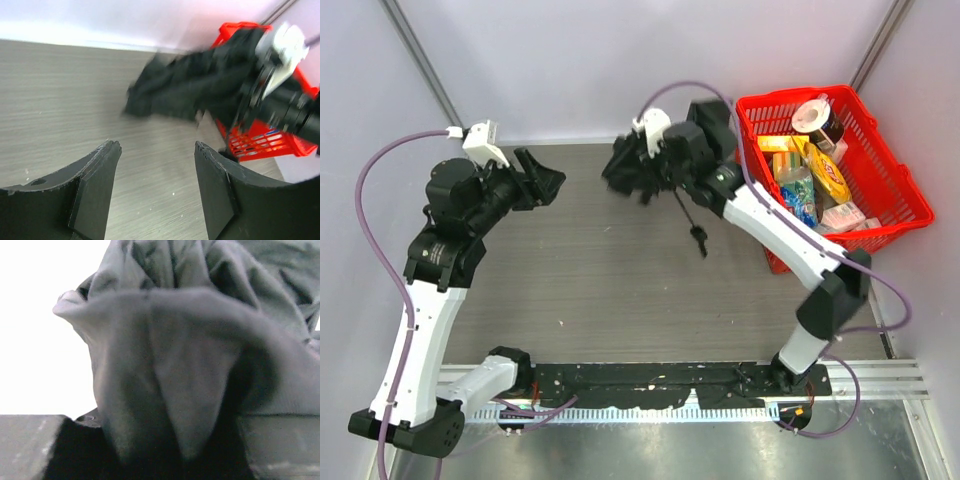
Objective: Put away the umbrella
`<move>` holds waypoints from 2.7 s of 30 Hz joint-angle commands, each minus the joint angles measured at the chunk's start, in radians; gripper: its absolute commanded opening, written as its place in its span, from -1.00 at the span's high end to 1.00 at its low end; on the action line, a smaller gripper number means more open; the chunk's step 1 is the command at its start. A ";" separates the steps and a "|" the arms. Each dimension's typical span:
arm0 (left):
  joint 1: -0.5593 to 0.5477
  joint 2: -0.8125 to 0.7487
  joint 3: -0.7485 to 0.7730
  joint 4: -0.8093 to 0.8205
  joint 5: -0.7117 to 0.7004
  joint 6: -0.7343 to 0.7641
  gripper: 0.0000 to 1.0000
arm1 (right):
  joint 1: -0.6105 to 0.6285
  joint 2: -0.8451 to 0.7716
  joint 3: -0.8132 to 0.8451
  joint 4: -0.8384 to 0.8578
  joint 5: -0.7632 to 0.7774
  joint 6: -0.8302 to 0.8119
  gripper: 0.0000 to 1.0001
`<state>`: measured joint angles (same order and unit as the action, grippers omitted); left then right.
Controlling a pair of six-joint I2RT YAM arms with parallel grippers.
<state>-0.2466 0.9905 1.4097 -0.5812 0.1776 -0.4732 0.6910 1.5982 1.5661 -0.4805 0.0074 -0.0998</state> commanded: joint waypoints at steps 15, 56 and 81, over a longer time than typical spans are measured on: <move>-0.060 -0.173 -0.351 -0.039 -0.339 -0.165 -0.57 | 0.088 0.451 -0.246 1.142 0.718 -1.226 0.99; 0.012 0.199 -1.071 1.148 0.214 -1.032 -0.76 | 0.021 0.704 0.049 -0.397 -0.616 -0.405 0.99; -0.227 0.598 -1.020 1.316 -0.357 -1.099 -0.99 | -0.016 0.704 0.091 -0.418 -0.672 -0.405 0.99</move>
<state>-0.4786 1.5311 0.3611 0.7128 -0.0532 -1.6024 0.6647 2.2192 1.7020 -0.7750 -0.6483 -0.5282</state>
